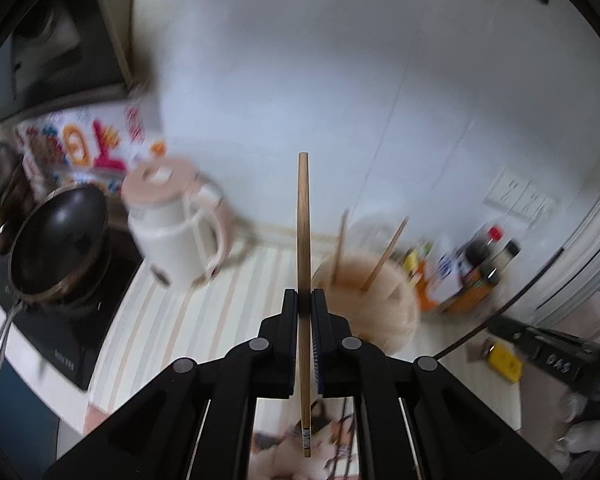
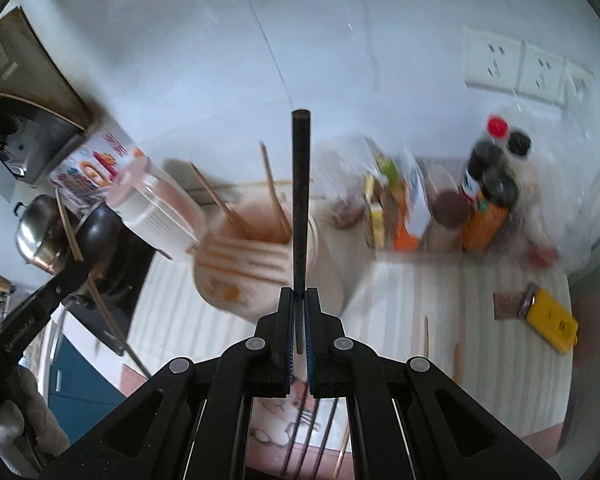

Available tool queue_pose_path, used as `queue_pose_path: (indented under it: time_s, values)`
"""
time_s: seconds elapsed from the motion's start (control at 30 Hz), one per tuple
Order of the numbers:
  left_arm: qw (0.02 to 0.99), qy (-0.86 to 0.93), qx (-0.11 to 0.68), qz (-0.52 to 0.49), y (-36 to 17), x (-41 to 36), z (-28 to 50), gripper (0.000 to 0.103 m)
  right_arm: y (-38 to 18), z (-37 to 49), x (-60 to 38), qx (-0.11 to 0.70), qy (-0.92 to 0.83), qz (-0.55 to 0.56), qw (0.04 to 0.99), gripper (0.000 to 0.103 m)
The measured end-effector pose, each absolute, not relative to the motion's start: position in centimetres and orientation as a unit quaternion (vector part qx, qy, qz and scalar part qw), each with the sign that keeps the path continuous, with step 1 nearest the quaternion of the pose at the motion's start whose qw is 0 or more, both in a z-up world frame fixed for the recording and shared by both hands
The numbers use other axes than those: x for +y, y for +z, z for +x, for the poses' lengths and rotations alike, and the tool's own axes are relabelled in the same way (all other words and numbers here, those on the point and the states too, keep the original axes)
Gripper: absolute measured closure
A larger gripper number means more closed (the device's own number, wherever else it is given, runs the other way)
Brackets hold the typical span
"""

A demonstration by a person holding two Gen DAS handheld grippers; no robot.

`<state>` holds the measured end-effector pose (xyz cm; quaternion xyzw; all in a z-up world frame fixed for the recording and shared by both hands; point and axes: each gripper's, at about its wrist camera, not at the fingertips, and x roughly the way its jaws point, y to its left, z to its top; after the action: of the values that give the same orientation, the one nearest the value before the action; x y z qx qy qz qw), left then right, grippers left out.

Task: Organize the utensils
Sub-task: 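Carry both chopsticks up and insert them into the beige utensil holder, then open both tools to drop the chopsticks into the holder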

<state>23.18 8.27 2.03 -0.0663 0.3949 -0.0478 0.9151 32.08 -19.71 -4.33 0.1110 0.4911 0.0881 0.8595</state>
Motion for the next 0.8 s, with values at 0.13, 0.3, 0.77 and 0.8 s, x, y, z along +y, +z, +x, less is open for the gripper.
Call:
queue_pose_path:
  time_s: [0.13, 0.3, 0.77, 0.8]
  values:
    - [0.921, -0.070, 0.377, -0.070, 4.8, 7.0, 25.1, 0.099, -0.9, 34.2, -19.4, 0.479, 0.099, 0.103, 0.866, 0.098]
    - [0.925, -0.096, 0.360, -0.070, 7.2, 5.2, 28.3, 0.099, 2.2, 36.2, -19.0, 0.458, 0.096, 0.087, 0.879, 0.098]
    - [0.909, -0.099, 0.402, -0.056, 1.7, 2.7, 38.6, 0.099, 0.0, 42.4, -18.8, 0.458, 0.056, 0.113, 0.880, 0.098]
    - [0.910, -0.096, 0.401, -0.053, 1.3, 2.7, 39.0, 0.099, -0.5, 42.6, -18.7, 0.462, 0.055, 0.115, 0.878, 0.098]
